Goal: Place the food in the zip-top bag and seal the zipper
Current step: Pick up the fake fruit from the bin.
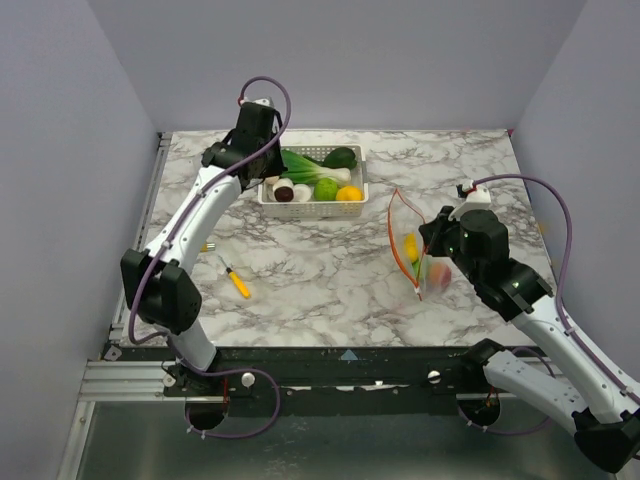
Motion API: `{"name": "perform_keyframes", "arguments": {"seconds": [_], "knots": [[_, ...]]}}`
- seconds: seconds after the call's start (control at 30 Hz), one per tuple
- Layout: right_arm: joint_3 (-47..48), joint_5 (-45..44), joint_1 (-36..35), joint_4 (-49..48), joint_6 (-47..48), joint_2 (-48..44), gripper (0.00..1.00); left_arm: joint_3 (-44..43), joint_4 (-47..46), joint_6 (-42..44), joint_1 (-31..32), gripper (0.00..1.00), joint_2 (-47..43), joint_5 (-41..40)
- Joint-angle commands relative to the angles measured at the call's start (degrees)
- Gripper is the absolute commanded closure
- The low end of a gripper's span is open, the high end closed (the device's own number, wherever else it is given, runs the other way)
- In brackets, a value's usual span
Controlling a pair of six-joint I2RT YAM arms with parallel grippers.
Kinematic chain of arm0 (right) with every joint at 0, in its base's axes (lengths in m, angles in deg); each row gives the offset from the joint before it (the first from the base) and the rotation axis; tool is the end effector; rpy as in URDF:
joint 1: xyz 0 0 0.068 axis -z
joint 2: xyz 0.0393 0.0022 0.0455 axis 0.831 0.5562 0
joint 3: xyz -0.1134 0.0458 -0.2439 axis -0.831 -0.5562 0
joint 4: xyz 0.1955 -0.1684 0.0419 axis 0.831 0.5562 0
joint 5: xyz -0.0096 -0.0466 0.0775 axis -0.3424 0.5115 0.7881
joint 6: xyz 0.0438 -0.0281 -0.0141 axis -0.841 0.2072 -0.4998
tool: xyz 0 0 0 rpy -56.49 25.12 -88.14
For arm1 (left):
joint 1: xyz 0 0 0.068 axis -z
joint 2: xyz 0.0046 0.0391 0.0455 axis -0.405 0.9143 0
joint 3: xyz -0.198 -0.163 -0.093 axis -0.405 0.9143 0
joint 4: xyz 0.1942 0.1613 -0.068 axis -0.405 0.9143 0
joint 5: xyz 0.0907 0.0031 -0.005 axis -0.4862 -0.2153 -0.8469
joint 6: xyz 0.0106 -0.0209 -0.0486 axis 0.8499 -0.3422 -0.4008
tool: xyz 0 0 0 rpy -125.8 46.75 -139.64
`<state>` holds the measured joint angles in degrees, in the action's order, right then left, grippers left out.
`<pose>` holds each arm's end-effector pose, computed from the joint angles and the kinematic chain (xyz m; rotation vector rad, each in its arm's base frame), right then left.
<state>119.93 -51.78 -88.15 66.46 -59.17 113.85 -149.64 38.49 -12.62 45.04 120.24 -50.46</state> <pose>0.1586 0.0873 0.3314 0.0323 1.9623 0.3590 0.3670 -0.1357 0.3619 -0.2129 2.2817 -0.2569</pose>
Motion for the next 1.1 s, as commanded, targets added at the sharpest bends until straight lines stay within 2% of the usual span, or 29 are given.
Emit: {"name": "perform_keyframes", "arguments": {"seconds": [0.0, 0.17, 0.23, 0.27, 0.33, 0.37, 0.47, 0.6, 0.7, 0.87, 1.07], "knots": [[-0.25, -1.63, -0.4, 0.22, -0.28, 0.27, 0.99, 7.97, -5.07, -2.27, 1.77, 1.0, -9.0, 16.62], [0.16, -1.37, -0.4, -0.01, 0.01, 0.78, 0.99, 12.05, -4.97, -4.53, 2.94, 0.98, -12.91, 16.04], [0.12, -1.24, -0.38, -0.01, 0.02, 0.74, 0.99, 11.3, -3.23, -4.7, 2.87, 0.85, -11.67, 12.15], [0.08, -1.13, -0.4, -0.01, 0.08, 0.59, 0.99, 10.84, -2.49, -4.66, 2.85, 0.75, -10.73, 9.31], [0.02, -1.07, -0.38, -0.01, 0.18, 0.48, 1.0, 10.38, -2.53, -4.42, 2.72, 0.48, -8.97, 4.65], [0.03, -1.13, -0.4, -0.01, 0.21, 0.49, 0.99, 9.84, -2.7, -3.91, 2.6, 0.41, -7.89, 3.48], [-0.13, -1.04, -0.4, 0.23, 0.05, 0.29, 0.99, 6.49, -2.42, -1.24, 2.19, 0.28, -2.99, 1.28], [-0.3, -1.43, -0.35, 0.68, -0.03, -0.11, 0.99, -0.69, 2.3, 1.93, 1.02, 0.16, 5.29, -1.91], [-0.28, -1.59, -0.4, 0.98, -0.02, -0.07, 0.99, -3.83, 3.0, 3.76, -0.61, 0.12, 10.76, -0.01], [-0.26, -1.48, -0.4, 0.71, 0.07, 0.4, 0.99, -8.05, 5.71, 4.85, -1.28, 0.12, 17.25, 0.0], [-0.42, -1.61, -0.4, 0.7, -0.26, 0.7, 0.99, -5.32, 4.14, 4.79, -1.28, 0.22, 18.23, 0.6]]}}
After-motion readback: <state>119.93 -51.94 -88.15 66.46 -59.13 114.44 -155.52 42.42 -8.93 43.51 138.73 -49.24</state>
